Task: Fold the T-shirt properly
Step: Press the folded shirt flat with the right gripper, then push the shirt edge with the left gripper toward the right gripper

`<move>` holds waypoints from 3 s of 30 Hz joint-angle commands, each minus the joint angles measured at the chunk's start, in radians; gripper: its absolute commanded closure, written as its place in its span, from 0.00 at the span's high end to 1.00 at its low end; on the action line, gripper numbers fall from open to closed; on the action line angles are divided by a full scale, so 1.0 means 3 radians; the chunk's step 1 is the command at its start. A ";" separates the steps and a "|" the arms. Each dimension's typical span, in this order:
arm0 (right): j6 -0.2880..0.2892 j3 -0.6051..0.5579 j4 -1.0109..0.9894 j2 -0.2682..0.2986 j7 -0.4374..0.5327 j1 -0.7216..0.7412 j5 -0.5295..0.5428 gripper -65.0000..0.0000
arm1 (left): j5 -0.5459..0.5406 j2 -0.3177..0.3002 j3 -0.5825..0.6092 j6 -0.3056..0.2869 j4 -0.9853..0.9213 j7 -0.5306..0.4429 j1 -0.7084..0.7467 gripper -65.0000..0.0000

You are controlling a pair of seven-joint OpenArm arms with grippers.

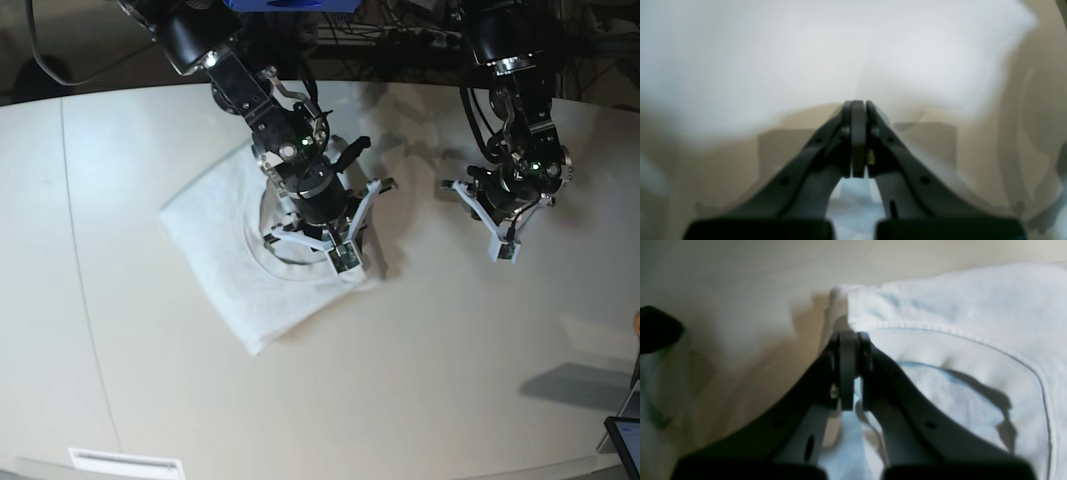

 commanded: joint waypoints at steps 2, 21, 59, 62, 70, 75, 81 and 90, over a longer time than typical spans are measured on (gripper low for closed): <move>0.0005 -0.0056 -0.0056 -0.0052 0.0094 0.0108 -0.0005 0.02 | -0.0026 -0.0019 -0.0010 0.0007 0.0044 -0.0039 -0.0049 0.00; 0.0000 -0.0153 0.0885 0.0081 0.0094 0.0154 -0.0026 0.40 | -0.0026 -0.0013 -0.0005 0.0007 0.0044 -0.0039 -0.0049 0.00; 0.0015 0.2491 0.1432 0.0383 -0.0141 -0.1166 -0.0026 0.04 | -0.0005 0.0651 0.1182 0.0007 -0.1986 -0.0934 -0.1593 0.00; 0.0015 0.2578 0.1432 0.0444 -0.0141 -0.1253 -0.0026 0.04 | -0.0010 0.0784 0.1519 0.0012 -0.2395 -0.1292 -0.1844 0.00; 0.0015 0.2583 0.1432 0.0480 -0.0141 -0.1555 -0.0026 0.04 | 0.0005 0.0999 0.1627 0.0022 -0.3393 -0.2059 -0.2580 0.00; 0.0015 0.2583 0.1442 0.0485 -0.0141 -0.1637 -0.0026 0.04 | 0.0005 0.0999 0.1606 0.0022 -0.3500 -0.2090 -0.2862 0.00; 0.0010 0.2829 0.1452 0.0480 -0.0141 -0.1647 -0.0026 0.04 | -0.0021 0.0687 0.1601 0.0022 -0.2707 -0.1389 -0.2427 0.00; 0.0010 0.3105 0.1432 0.0485 -0.0141 -0.1555 -0.0026 0.04 | -0.0026 0.0130 0.1596 0.0022 -0.0411 -0.0402 -0.0964 0.00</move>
